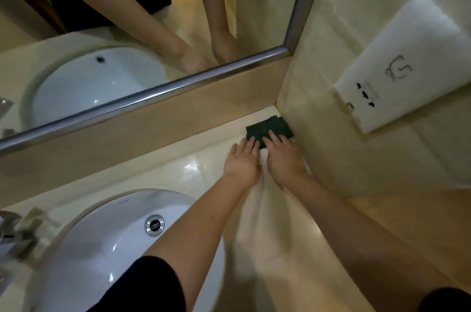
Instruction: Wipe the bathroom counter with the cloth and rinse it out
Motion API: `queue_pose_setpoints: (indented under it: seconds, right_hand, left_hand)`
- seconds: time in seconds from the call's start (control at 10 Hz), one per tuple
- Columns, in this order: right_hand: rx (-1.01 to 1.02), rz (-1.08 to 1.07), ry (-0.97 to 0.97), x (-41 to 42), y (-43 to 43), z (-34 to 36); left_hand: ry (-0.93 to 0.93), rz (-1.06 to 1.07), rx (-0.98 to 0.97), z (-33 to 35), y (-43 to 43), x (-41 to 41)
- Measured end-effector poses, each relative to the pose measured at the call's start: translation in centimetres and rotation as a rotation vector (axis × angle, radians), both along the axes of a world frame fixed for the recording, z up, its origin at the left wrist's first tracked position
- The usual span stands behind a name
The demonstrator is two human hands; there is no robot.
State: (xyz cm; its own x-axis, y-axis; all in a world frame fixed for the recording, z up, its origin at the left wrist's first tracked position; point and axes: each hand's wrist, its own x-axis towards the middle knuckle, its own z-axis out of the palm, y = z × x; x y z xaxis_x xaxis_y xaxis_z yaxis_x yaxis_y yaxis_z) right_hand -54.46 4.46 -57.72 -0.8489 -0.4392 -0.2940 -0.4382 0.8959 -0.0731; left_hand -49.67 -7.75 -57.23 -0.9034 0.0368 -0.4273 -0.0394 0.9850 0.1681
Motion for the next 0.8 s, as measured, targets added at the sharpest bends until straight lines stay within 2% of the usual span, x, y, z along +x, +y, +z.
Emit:
queue_pose_setpoints:
  seconds: [0.2,0.4,0.5,0.6,0.7,0.8]
  right_hand:
    - [-0.03,0.006,0.022,-3.9,-0.7,-1.0]
    - [-0.049,0.006,0.023,-4.6,-1.1,-1.3]
    - [-0.069,0.013,-0.009,-4.6,-0.8,-0.9]
    - [-0.187,-0.035,-0.066,-4.3,-0.7,0.2]
    - [-0.335,-0.125,-0.064,-3.5,-0.3,1.1]
    - [-0.356,-0.113,-0.045,-2.5,-0.5,2.9]
  left_hand:
    - [0.093,-0.019,-0.076,-1.2,-1.5,-4.1]
    - [0.166,0.021,-0.035,-0.6,-1.5,-5.1]
    - [0.133,0.021,-0.042,-0.4,-1.3,-4.8]
    - [0.129,0.06,0.028,0.4,-1.8,-3.9]
    - [0.216,0.103,0.075,1.9,-2.6,-2.5]
    - [0.156,0.123,0.062,4.3,-3.6,-1.7]
